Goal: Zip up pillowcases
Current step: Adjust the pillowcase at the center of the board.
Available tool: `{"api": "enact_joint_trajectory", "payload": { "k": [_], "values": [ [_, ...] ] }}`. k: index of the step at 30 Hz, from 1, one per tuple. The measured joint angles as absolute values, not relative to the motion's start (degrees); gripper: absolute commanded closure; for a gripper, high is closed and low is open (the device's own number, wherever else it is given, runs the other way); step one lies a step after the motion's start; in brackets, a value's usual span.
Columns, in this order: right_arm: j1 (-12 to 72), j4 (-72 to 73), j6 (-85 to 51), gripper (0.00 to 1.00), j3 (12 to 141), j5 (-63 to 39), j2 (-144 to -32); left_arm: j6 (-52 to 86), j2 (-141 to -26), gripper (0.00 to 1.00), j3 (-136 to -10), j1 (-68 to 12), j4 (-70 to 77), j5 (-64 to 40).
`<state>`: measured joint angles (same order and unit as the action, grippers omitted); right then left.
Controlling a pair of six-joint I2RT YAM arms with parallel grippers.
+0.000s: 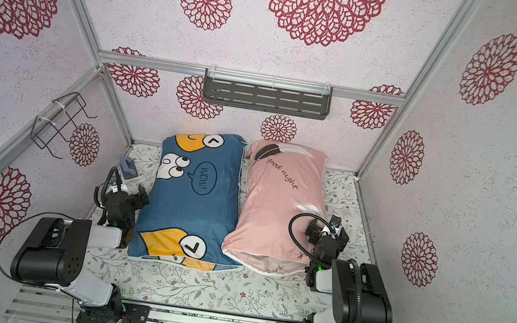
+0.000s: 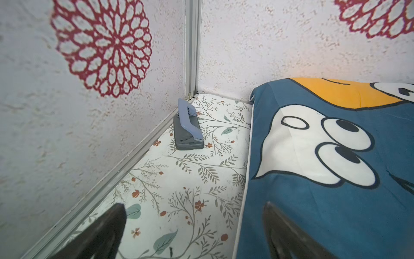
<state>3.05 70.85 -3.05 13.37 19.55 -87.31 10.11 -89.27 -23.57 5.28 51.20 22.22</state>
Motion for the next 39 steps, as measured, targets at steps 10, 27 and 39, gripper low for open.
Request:
{"api": "enact_joint_trajectory", "payload": {
  "k": [10, 27, 39],
  "values": [
    [3.05, 70.83, -3.05, 0.01, 13.37, 19.55, -87.31, 10.11, -89.27, 0.02, -23.57, 5.28, 51.20, 22.24],
    [3.05, 70.76, -3.05, 0.01, 13.39, 19.55, -87.31, 10.11, -89.25, 0.02, -23.57, 5.28, 51.20, 22.24],
    [2.90, 49.74, -3.73, 0.01, 19.68, 21.26, -73.78, 13.82, -68.18, 0.02, -27.24, 2.94, 28.34, 26.33]
  ]
}}
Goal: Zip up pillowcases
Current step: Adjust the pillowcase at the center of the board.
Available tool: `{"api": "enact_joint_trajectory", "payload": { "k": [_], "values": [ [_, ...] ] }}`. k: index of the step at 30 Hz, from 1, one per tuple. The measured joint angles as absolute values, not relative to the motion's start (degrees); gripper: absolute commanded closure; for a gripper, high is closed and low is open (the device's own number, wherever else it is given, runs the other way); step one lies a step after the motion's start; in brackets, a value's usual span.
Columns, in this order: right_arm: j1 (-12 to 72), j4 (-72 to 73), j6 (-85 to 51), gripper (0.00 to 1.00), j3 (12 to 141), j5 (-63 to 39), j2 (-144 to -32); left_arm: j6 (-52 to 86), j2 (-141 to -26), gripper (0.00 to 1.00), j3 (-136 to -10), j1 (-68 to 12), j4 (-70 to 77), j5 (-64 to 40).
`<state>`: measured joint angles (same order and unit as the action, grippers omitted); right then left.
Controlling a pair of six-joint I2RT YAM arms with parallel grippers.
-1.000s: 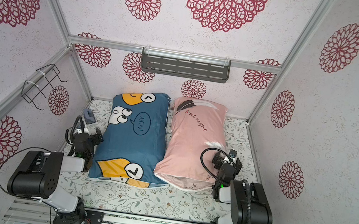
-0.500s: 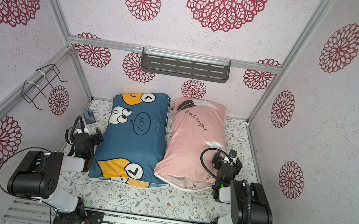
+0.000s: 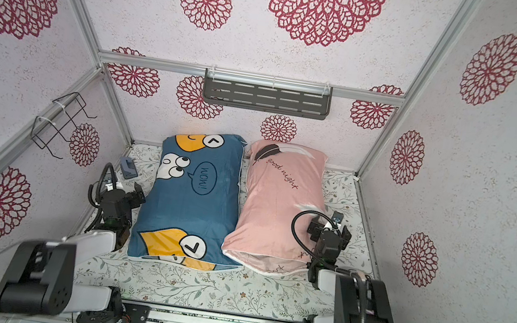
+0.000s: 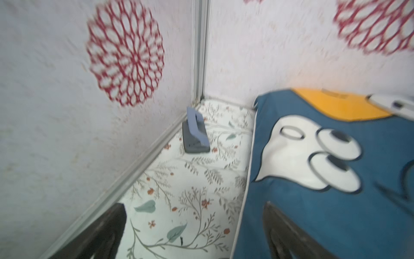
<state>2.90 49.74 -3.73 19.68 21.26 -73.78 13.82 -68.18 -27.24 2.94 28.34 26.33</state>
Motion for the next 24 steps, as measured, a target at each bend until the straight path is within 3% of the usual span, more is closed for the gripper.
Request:
{"api": "enact_joint_trajectory", "payload": {
  "k": [6, 10, 14, 24],
  "values": [
    [4.86, 20.58, -9.89, 0.07, 37.54, 17.67, -62.33, 26.26, -50.81, 0.01, -45.30, 2.17, -2.33, 19.75],
    [12.78, 6.68, -13.30, 0.09, 41.45, 13.50, -62.22, 31.18, -54.06, 0.02, -45.69, 2.68, -18.79, 12.36],
    [24.91, -4.38, -15.90, 0.13, 45.32, 8.82, -69.28, 35.18, -60.88, 0.00, -43.07, 3.36, -31.35, 5.98],
    [46.37, -7.75, -22.28, 0.19, 56.64, -1.65, -86.50, 44.66, -60.84, 0.01, -32.58, 10.55, -32.77, -5.78]
  ]
}}
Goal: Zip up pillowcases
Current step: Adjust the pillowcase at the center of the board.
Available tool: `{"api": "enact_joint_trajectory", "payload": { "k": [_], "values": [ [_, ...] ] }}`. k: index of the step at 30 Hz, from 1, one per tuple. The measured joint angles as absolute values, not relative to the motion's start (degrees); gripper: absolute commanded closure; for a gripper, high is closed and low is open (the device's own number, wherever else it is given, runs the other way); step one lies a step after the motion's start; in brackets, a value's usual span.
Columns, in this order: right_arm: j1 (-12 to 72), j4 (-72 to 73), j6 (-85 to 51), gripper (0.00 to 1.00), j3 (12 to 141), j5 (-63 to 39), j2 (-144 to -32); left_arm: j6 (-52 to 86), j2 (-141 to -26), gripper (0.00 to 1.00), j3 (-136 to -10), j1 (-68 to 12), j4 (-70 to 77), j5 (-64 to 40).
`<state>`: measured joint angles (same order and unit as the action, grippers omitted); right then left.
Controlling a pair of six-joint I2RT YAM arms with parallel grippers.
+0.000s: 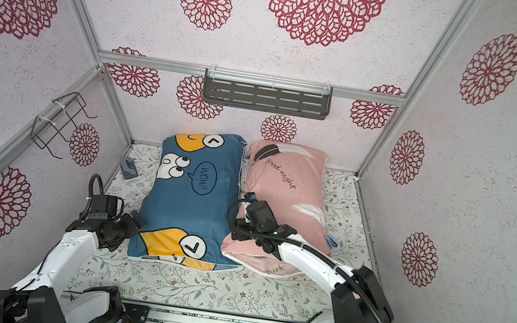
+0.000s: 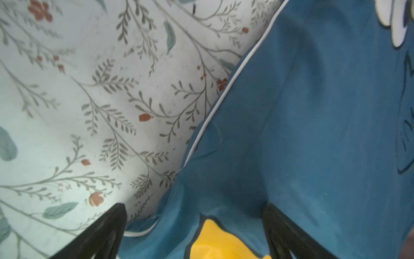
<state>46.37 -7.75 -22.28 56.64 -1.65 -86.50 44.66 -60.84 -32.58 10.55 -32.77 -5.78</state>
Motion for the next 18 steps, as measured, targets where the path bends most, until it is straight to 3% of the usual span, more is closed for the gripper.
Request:
{"api": "enact_joint_trajectory", "payload": {
  "k": [8, 18],
  "values": [
    [54.02, -3.97, -23.99, 0.21, 67.00, -8.36, -104.07, 47.94, -62.17, 0.02, -30.87, 5.02, -28.53, -8.32],
    [43.51, -6.66, -26.65, 0.21, 68.12, -6.57, -107.57, 43.70, -66.76, 0.02, -38.59, -2.83, -35.40, -6.83]
  ]
}}
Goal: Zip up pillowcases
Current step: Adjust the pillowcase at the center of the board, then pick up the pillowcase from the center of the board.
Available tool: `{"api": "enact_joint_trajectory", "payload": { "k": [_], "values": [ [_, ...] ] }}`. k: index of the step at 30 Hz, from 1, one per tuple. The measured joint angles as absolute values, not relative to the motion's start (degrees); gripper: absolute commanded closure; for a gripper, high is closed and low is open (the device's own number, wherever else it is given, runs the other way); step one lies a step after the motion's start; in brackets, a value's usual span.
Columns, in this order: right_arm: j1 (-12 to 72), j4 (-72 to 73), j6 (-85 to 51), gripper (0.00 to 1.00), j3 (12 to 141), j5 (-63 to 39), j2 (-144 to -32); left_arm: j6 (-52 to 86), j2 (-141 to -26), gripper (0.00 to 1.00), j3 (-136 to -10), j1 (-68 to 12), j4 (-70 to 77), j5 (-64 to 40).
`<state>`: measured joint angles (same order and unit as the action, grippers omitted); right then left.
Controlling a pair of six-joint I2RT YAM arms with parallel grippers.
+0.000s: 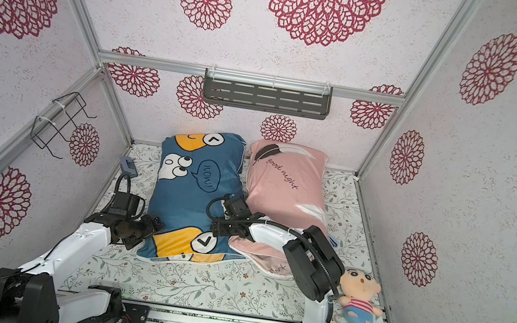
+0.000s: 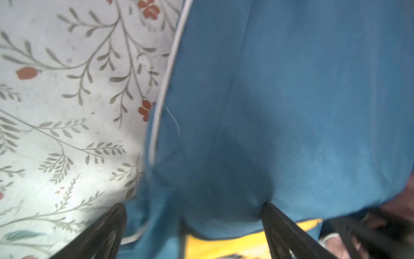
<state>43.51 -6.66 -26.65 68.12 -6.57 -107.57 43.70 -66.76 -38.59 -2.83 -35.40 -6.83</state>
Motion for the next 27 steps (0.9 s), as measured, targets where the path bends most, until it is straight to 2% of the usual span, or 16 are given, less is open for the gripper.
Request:
{"api": "enact_joint_trajectory", "payload": {
  "k": [6, 11, 13, 15, 16, 18, 21, 23, 25, 27],
  "values": [
    [38.59, -9.93, -26.55, 0.20, 70.74, -6.46, -109.10, 42.44, -66.32, 0.03, -39.92, -5.45, -37.45, -6.46],
    [37.08, -12.60, -26.37, 0.20, 72.34, -8.08, -109.32, 43.48, -66.52, 0.40, -33.80, -7.09, -34.61, -10.13],
    [36.45, -13.45, -26.09, 0.20, 72.99, -8.93, -109.67, 43.90, -67.02, 0.44, -32.58, -8.08, -34.30, -10.50],
    [36.03, -14.06, -25.96, 0.20, 73.58, -9.78, -110.10, 44.01, -67.66, 0.43, -32.40, -8.56, -33.65, -10.63],
    [35.90, -14.20, -25.93, 0.20, 73.71, -10.15, -110.24, 43.94, -68.01, 0.38, -32.40, -8.71, -33.19, -10.55],
    [35.77, -14.33, -25.91, 0.20, 73.76, -10.55, -110.24, 43.57, -68.88, 0.21, -32.40, -8.86, -32.45, -9.91],
    [35.62, -14.41, -25.74, 0.20, 73.76, -10.85, -110.24, 42.92, -70.50, 0.14, -32.40, -9.30, -31.29, -8.82],
    [35.55, -14.44, -25.56, 0.20, 73.76, -11.03, -110.24, 42.26, -71.68, 0.15, -32.40, -9.89, -30.72, -7.31],
    [35.53, -14.46, -25.52, 0.20, 73.76, -11.09, -110.24, 41.60, -72.79, 0.26, -32.51, -10.85, -30.63, -5.58],
    [35.51, -14.46, -25.52, 0.20, 73.76, -11.11, -110.24, 40.84, -73.49, 0.31, -32.64, -11.88, -29.76, -4.47]
  ]
}}
